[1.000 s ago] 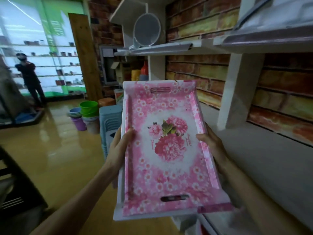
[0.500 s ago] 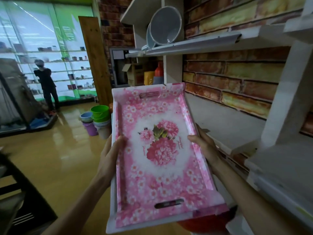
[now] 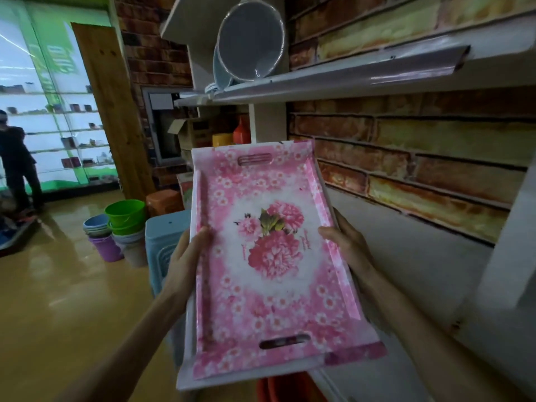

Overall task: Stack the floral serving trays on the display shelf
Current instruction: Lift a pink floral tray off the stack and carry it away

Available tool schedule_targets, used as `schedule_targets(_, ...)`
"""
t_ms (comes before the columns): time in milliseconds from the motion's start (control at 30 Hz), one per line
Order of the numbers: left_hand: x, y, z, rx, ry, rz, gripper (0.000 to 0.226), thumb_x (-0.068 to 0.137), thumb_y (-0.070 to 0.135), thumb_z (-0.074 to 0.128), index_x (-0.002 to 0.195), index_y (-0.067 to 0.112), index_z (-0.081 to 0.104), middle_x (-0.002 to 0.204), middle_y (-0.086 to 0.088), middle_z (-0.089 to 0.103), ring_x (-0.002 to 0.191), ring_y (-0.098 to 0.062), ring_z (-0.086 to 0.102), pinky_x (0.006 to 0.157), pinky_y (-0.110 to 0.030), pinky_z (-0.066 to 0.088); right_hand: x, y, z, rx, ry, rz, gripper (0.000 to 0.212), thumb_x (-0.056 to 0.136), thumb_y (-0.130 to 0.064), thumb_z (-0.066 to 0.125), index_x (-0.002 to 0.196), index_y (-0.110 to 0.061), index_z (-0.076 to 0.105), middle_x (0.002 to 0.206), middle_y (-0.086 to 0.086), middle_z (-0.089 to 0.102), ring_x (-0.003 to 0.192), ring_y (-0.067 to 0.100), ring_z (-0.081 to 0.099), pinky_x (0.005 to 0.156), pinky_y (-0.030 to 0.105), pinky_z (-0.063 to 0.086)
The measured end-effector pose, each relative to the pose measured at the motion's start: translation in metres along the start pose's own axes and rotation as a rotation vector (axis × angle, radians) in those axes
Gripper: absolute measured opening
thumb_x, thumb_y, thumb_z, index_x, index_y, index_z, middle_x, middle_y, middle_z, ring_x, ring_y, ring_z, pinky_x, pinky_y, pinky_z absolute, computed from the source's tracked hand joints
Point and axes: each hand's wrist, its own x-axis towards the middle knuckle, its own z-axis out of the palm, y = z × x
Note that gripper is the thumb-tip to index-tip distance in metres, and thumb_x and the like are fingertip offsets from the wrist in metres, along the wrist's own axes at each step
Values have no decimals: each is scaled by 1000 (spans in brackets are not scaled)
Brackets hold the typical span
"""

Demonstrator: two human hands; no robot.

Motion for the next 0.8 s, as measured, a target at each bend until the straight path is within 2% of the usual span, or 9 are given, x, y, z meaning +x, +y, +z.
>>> schedule_targets(100,41,-11,17,-40,-62,-36,91,51,73,76,127,26,57,108,-6,73,91,-27,73,66,-33,59,26,7,-14,-25,38,6,78,69,-47,71,142,-32,49,138,-7,59,123,19,58,104,45,47)
schedule_targets(267,106,-37,59,-119,-205,-85,62,79,56,67,131,25,54,116,-11,70,98,-35,70,81,-48,57,56,17,-48,-65,182,11,59,87,-22,69,142,-29,49,135,-5,60,116,16,61,92,32,52)
schedule_targets(367,145,-54,91,-136,-293,-120,57,82,52,67,128,21,57,115,-15,70,99,-39,69,87,-55,54,67,21,-71,-77,296,38,65,84,-26,72,144,-29,47,135,-5,61,119,20,60,99,40,50)
schedule_targets(500,187,-66,139,-170,-438,-118,53,83,48,66,127,21,57,117,-13,70,102,-38,68,88,-54,54,73,23,-97,-57,456,72,80,68,-42,75,143,-33,48,133,-4,63,114,22,65,99,44,52)
schedule_targets(633,227,-76,182,-162,-577,-136,42,85,47,67,122,27,63,113,-9,72,101,-35,70,91,-55,52,77,28,-116,-25,629,66,59,81,-29,75,136,-34,56,118,-3,71,100,22,71,88,40,56)
schedule_targets(733,246,-79,211,-151,-670,-144,36,87,43,65,119,26,66,110,-10,73,98,-35,71,91,-54,53,81,28,-127,-22,734,98,67,72,-38,80,134,-37,57,118,-2,72,101,25,71,92,48,56)
schedule_targets(800,258,-83,229,-153,-704,-156,35,87,41,66,117,24,68,109,-11,74,97,-35,71,91,-54,53,82,27,-134,-16,789,106,64,75,-35,81,134,-35,57,117,-1,72,102,26,71,93,50,55)
